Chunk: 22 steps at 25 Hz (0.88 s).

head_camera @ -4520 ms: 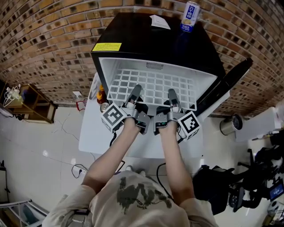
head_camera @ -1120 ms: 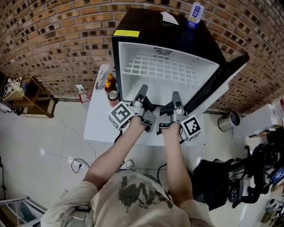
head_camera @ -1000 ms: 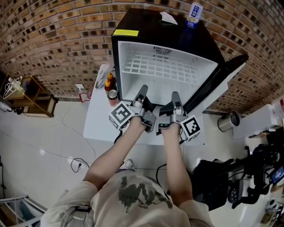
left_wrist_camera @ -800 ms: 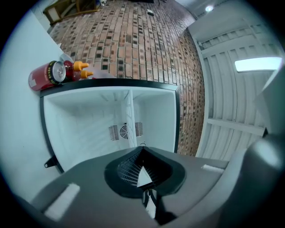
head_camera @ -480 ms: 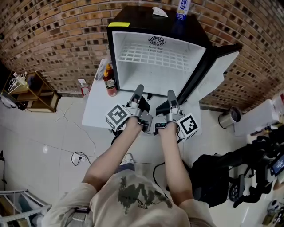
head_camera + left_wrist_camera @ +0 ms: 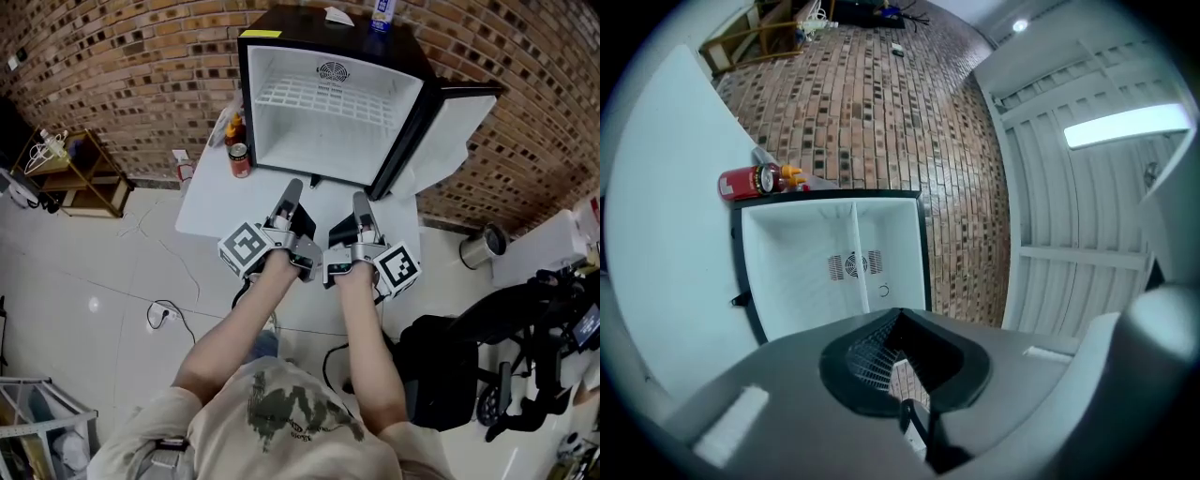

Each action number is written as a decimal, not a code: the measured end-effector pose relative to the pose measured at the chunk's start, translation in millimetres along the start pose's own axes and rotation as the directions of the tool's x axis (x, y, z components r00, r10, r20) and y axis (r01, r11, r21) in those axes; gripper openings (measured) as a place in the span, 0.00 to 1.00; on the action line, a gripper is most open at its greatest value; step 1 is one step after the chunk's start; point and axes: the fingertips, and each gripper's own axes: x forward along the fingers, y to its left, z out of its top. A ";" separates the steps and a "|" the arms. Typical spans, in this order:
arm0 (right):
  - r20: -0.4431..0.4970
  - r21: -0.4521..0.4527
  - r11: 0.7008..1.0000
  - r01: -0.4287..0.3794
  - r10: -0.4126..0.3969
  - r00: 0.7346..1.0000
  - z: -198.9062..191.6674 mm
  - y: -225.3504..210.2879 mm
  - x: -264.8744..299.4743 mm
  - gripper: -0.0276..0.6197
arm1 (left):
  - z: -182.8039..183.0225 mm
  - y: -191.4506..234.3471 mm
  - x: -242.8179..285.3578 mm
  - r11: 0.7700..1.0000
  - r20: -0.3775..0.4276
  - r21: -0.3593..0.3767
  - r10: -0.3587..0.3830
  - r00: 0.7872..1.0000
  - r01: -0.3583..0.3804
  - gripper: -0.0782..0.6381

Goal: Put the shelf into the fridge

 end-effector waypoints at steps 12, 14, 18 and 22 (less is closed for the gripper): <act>-0.050 0.016 0.999 -0.050 0.051 0.997 -28.6 26.1 -50.5 0.04 | -9.1 -38.2 -61.0 0.999 0.029 -0.012 -0.037 0.999 0.038 0.11; -0.053 0.009 0.999 -0.052 0.053 0.997 -35.1 29.6 -56.0 0.04 | -7.7 -40.5 -68.4 0.999 0.027 -0.015 -0.033 0.999 0.033 0.11; -0.043 0.012 0.998 -0.055 0.055 0.998 -46.6 32.3 -64.0 0.04 | 1.3 -42.2 -81.3 0.999 0.010 0.032 -0.021 1.000 0.021 0.11; -0.023 0.026 0.998 -0.064 0.065 0.998 -56.3 34.7 -68.4 0.04 | 8.6 -42.1 -89.4 1.000 0.009 0.011 -0.029 1.000 0.029 0.11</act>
